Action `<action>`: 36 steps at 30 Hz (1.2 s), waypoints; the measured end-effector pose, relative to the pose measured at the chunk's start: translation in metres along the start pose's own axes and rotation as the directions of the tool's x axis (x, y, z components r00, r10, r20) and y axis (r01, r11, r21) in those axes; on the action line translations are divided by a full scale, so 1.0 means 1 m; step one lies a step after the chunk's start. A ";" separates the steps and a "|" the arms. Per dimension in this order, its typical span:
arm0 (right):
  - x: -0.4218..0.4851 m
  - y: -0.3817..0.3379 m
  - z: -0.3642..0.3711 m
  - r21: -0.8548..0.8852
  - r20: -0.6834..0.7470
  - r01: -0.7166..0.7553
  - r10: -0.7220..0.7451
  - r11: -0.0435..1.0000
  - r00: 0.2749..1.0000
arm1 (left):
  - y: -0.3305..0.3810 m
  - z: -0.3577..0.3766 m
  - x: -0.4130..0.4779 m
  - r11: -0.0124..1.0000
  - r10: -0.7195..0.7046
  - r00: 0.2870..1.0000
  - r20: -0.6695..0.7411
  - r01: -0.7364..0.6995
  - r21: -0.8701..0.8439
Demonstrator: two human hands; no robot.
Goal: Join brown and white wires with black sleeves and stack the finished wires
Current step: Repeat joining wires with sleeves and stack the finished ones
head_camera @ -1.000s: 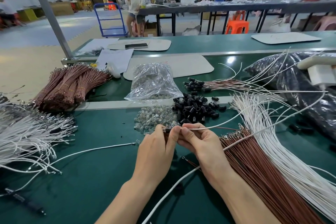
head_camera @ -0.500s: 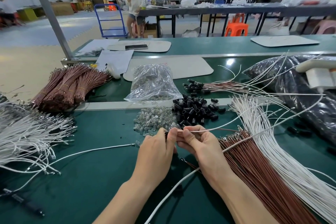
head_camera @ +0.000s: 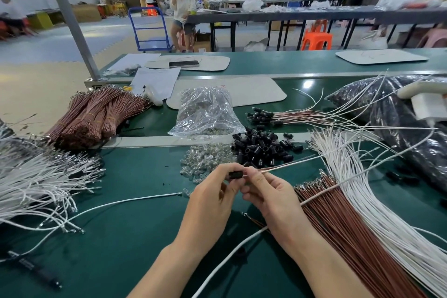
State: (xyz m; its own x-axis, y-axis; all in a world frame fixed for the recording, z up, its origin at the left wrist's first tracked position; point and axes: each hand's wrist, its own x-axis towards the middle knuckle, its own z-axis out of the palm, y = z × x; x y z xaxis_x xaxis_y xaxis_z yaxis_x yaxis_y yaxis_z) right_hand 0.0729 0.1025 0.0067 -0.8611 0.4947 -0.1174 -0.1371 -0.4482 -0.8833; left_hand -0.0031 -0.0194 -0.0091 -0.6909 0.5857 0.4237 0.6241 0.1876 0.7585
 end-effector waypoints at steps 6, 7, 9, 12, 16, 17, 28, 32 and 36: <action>-0.003 0.000 0.004 -0.036 0.007 0.042 -0.041 0.998 0.999 | 0.000 0.005 -0.002 0.995 -0.083 0.996 -0.041 0.085 0.052; -0.003 0.000 0.004 -0.039 0.009 0.048 -0.047 0.998 0.999 | 0.001 0.006 -0.002 0.992 -0.105 0.993 -0.046 0.108 0.065; -0.003 0.000 0.005 -0.054 0.011 0.054 -0.053 0.997 0.999 | 0.001 0.006 -0.001 0.985 -0.148 0.988 -0.048 0.152 0.082; -0.005 0.002 0.005 -0.117 0.036 0.072 -0.068 0.991 0.997 | 0.001 0.006 -0.001 0.975 -0.195 0.979 -0.050 0.199 0.095; -0.007 0.003 0.005 -0.203 0.075 0.096 -0.083 0.975 0.994 | 0.003 0.006 0.000 0.972 -0.227 0.973 -0.030 0.228 0.061; -0.007 0.003 0.005 -0.215 0.072 0.101 -0.088 0.971 0.994 | 0.003 0.006 0.000 0.970 -0.229 0.973 -0.028 0.230 0.072; -0.006 0.008 0.003 -0.343 0.096 0.162 -0.137 0.925 0.986 | 0.000 0.006 0.002 0.912 -0.198 0.967 -0.163 0.243 0.330; -0.003 0.009 0.002 -0.363 0.092 0.157 -0.133 0.918 0.987 | -0.001 0.006 0.002 0.895 -0.240 0.955 -0.175 0.287 0.342; -0.003 0.010 0.001 -0.360 0.085 0.146 -0.123 0.922 0.989 | 0.000 0.005 0.002 0.880 -0.237 0.961 -0.144 0.275 0.387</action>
State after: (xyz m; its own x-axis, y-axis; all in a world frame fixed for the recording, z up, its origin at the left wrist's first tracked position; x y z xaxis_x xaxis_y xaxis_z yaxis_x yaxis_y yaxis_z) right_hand 0.0734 0.0959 -0.0018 -0.8761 0.4812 0.0313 -0.0757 -0.0731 -0.9944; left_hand -0.0028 -0.0143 -0.0111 -0.8643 0.4051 0.2983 0.5004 0.6315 0.5923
